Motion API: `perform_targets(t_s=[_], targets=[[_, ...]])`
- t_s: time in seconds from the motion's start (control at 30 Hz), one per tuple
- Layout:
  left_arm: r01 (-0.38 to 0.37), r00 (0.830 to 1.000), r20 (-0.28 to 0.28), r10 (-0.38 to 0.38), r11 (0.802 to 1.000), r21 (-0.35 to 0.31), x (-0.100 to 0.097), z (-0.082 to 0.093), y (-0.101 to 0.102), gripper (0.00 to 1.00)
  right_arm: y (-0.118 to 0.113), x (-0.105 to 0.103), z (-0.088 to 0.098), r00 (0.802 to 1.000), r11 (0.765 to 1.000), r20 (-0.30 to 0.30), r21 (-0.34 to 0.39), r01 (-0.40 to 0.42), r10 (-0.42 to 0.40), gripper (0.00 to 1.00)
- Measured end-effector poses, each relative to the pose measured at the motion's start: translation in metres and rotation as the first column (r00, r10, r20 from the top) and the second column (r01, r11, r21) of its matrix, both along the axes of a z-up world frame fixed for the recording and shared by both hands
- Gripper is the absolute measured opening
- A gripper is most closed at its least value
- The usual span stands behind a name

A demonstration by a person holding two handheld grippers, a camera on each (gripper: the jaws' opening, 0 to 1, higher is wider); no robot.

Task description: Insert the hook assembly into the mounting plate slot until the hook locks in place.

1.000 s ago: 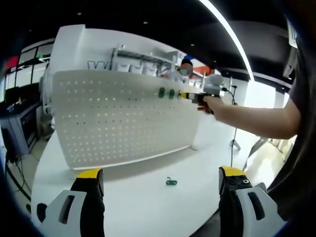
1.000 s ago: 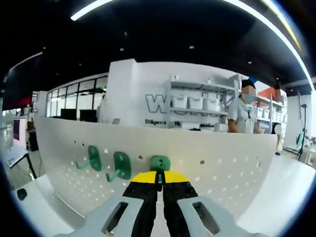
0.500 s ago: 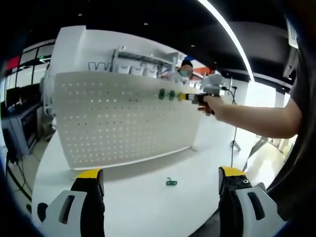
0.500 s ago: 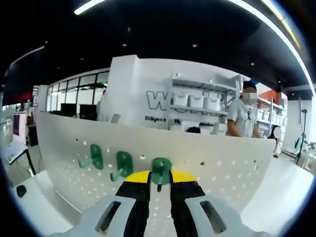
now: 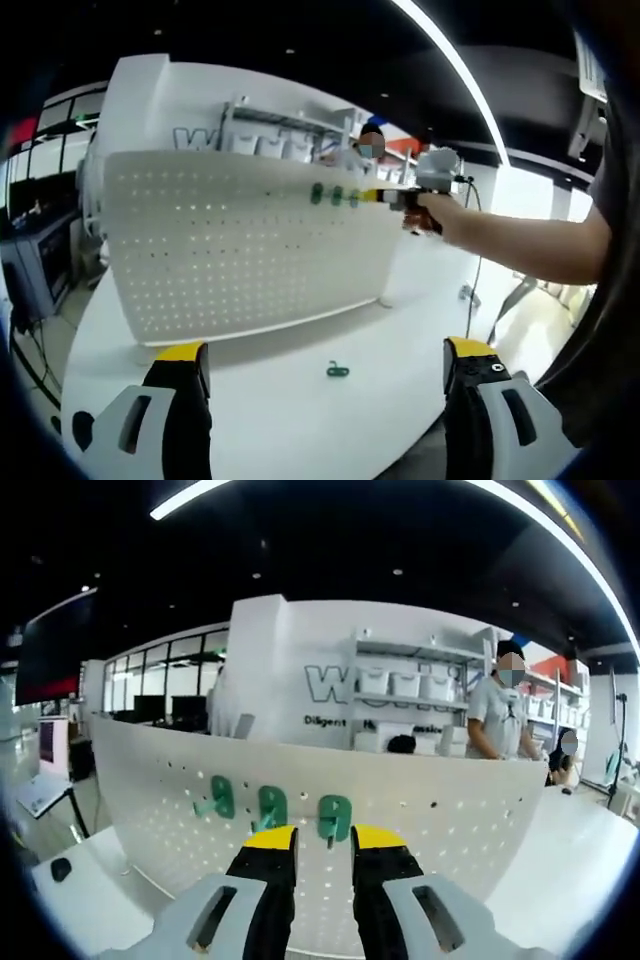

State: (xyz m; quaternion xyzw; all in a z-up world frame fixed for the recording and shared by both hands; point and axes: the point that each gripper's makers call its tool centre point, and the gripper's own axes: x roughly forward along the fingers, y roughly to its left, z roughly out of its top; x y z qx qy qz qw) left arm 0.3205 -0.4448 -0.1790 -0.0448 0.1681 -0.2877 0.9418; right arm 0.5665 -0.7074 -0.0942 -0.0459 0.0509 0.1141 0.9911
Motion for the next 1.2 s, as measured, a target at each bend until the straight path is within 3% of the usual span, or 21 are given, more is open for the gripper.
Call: perform_targets(t_s=[0.2, 0.33, 0.47, 0.67, 0.77, 1.2], targets=[[0.019, 1.0, -0.009, -0.019, 1.0, 0.015, -0.004, -0.004, -0.008, 0.99, 0.003, -0.025, -0.018, 1.0, 1.0, -0.028, 0.008, -0.009, 0.009, 0.19], [0.022, 1.0, -0.001, -0.022, 0.998, 0.058, -0.007, -0.008, -0.011, 0.98, 0.014, -0.047, -0.036, 0.997, 0.999, -0.067, 0.021, -0.039, 0.04, 0.19], [0.034, 0.999, -0.022, -0.033, 0.998, 0.05, -0.009, -0.015, -0.017, 0.99, 0.028, -0.07, -0.055, 0.992, 0.997, -0.103, 0.015, -0.069, 0.071, 0.19], [0.044, 0.999, -0.034, -0.041, 0.997, 0.067, -0.015, -0.031, -0.023, 0.98, 0.048, -0.106, -0.099, 0.972, 0.99, -0.195, 0.076, -0.118, 0.13, 0.19], [0.05, 0.997, -0.069, -0.046, 0.997, 0.066, -0.02, -0.044, -0.024, 0.98, 0.056, -0.123, -0.117, 0.963, 0.988, -0.223, 0.049, -0.144, 0.152, 0.19], [0.069, 0.99, -0.129, -0.061, 0.996, 0.056, -0.029, -0.069, -0.034, 0.97, 0.069, -0.18, -0.16, 0.93, 0.972, -0.284, 0.077, -0.22, 0.233, 0.19]])
